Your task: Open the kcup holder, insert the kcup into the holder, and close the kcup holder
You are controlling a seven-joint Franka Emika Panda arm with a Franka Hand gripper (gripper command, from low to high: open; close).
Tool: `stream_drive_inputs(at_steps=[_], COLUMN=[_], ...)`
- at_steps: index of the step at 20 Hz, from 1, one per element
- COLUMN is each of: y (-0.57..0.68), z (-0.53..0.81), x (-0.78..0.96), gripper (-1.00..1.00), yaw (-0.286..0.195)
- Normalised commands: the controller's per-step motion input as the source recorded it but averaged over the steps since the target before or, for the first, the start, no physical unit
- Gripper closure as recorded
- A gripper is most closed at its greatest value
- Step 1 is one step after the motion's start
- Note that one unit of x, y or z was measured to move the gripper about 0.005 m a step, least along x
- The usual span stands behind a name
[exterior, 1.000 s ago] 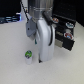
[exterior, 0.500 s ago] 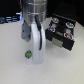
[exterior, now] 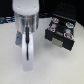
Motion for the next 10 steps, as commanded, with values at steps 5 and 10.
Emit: stream_drive_inputs(at_steps=[5,10], y=[0.04,0.18], z=[-0.02,0.04], x=[-0.03,-0.29], gripper=[-1.00,-1.00], yaw=[-0.005,-0.007])
